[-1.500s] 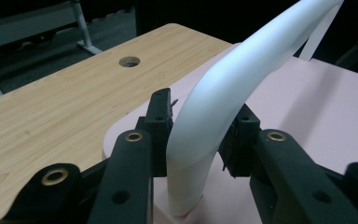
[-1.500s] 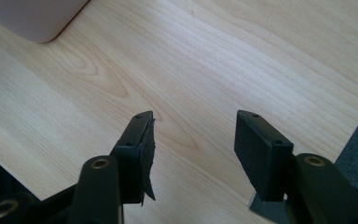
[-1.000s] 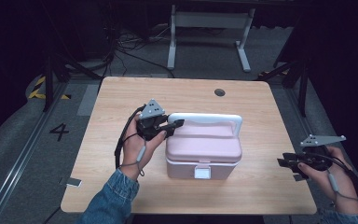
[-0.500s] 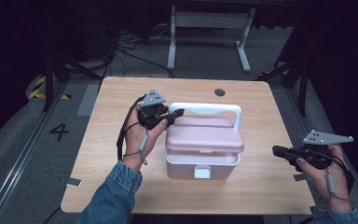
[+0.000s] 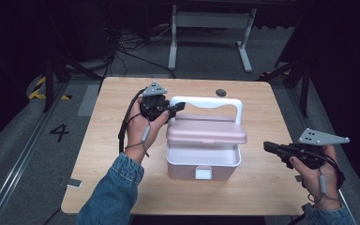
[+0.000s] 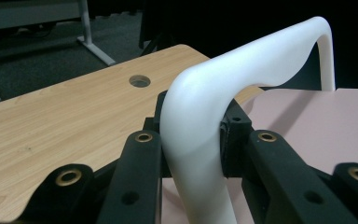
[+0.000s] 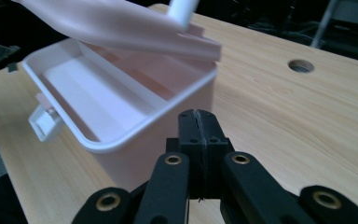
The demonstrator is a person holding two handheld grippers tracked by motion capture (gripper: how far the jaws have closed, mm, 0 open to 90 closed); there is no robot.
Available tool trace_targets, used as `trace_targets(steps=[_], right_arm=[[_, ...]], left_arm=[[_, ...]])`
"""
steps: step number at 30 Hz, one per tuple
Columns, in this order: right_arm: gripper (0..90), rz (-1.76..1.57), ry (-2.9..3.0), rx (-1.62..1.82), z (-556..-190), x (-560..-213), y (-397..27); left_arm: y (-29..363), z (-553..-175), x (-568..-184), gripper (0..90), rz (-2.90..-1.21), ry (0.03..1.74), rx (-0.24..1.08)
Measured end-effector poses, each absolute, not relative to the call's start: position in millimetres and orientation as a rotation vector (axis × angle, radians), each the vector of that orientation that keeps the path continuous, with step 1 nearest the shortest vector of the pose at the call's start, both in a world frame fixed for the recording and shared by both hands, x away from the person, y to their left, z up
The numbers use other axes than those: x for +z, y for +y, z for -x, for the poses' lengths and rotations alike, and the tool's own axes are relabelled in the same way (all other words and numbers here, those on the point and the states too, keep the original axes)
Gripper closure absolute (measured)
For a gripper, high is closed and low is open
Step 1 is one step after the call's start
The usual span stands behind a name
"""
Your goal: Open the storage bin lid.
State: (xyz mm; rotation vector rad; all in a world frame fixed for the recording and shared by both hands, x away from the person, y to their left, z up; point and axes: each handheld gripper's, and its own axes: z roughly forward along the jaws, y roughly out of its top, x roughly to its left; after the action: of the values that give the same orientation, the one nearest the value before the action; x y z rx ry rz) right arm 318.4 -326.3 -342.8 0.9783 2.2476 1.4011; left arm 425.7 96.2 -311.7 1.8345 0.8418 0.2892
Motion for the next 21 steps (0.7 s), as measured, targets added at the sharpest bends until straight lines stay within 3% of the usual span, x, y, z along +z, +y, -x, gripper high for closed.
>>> trace_targets(steps=[21], right_arm=[[90.0,-0.767,2.303,1.555,-335,-348,-267]], left_arm=[[96,-421,-311,74.3,-1.844,0.858,0.299]])
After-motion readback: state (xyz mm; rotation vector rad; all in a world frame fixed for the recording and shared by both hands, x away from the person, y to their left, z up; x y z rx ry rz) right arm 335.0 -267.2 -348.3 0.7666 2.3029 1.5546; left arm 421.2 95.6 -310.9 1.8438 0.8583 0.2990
